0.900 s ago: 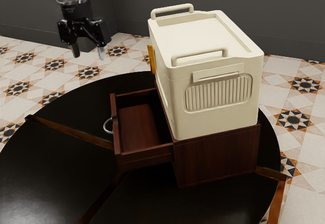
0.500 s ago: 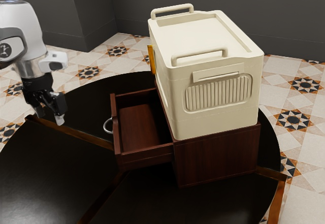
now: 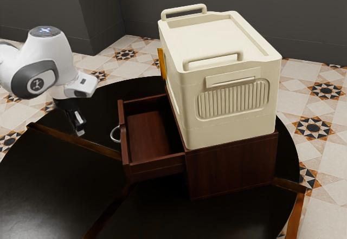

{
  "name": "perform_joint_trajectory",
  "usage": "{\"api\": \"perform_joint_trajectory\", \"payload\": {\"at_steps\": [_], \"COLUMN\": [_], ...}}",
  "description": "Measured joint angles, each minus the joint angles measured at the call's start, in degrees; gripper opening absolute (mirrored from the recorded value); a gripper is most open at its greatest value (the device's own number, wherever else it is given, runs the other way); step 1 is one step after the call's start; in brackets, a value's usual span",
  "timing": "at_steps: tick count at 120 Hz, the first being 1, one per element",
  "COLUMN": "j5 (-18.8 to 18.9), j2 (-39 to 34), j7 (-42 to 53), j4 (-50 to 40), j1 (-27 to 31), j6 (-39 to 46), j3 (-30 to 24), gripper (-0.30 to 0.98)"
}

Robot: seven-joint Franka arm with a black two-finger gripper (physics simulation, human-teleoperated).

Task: Push the drawer handle with one arm to close the drawer

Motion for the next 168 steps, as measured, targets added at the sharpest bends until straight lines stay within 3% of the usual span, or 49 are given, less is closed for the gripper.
{"api": "perform_joint_trajectory", "payload": {"at_steps": [53, 125, 168], "j5": [-6.7, -13.7, -19.2], "j2": [4.9, 11.9, 20.3], "j7": [9.1, 14.5, 16.3], "j4": [-0.5, 3.9, 11.5], "j1": [0.0, 0.1, 3.7], "j6": [4.0, 8.8, 10.0], "j3": [-3.7, -8.4, -15.3], "gripper": [-0.03, -0.02, -0.01]}}
